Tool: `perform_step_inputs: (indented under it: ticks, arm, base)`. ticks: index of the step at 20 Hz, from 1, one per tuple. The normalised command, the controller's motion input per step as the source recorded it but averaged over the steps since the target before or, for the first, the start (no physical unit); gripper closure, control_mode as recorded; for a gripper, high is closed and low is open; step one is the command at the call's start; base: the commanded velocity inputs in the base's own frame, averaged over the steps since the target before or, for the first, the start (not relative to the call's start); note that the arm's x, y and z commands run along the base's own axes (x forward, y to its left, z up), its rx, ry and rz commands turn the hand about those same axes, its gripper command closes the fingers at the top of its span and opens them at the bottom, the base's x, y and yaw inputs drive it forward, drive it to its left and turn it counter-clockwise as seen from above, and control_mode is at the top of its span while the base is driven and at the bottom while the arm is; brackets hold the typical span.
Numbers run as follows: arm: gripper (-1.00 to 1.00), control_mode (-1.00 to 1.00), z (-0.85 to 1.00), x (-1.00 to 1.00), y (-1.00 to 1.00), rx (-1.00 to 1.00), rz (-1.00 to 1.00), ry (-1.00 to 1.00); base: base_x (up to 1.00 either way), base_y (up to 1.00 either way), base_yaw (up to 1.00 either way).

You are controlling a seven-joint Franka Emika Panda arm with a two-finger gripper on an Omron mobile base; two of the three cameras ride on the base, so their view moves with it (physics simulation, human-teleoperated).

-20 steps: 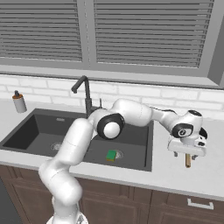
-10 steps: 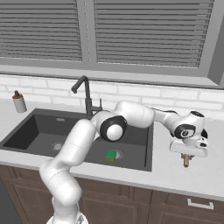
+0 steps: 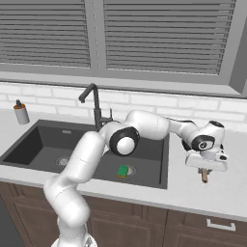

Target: Pick the pan and sponge and place them into the sink. Then turn on the water.

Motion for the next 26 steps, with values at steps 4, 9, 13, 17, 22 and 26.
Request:
perform_step_inputs:
  ticks: [4, 9, 13, 17, 22, 26]
  arm:
    - [1.0, -1.0, 0.16, -0.03, 0.29, 0.0, 0.14, -0.04]
    - [1.0, -1.0, 0.18, -0.05, 0.25, 0.0, 0.1, -0.09]
    - [1.0, -1.0, 0.16, 0.0, 0.34, 0.07, 0.11, -0.09]
    - [1.0, -1.0, 0.04, 0.0, 0.31, 0.11, 0.14, -0.1]
    - [1.0, -1.0, 0.0, 0.0, 0.38, 0.08, 0.14, -0.13]
    - [1.0, -1.0, 0.0, -0.04, 0.51, 0.02, 0.15, -0.15]
  base:
    - [0.0, 0.0, 0.0]
    - [0.0, 0.0, 0.0]
    - [0.0, 0.0, 0.0]
    - [0.0, 0.0, 0.0]
    - [0.0, 0.0, 0.0]
    - [0.0, 0.0, 0.0]
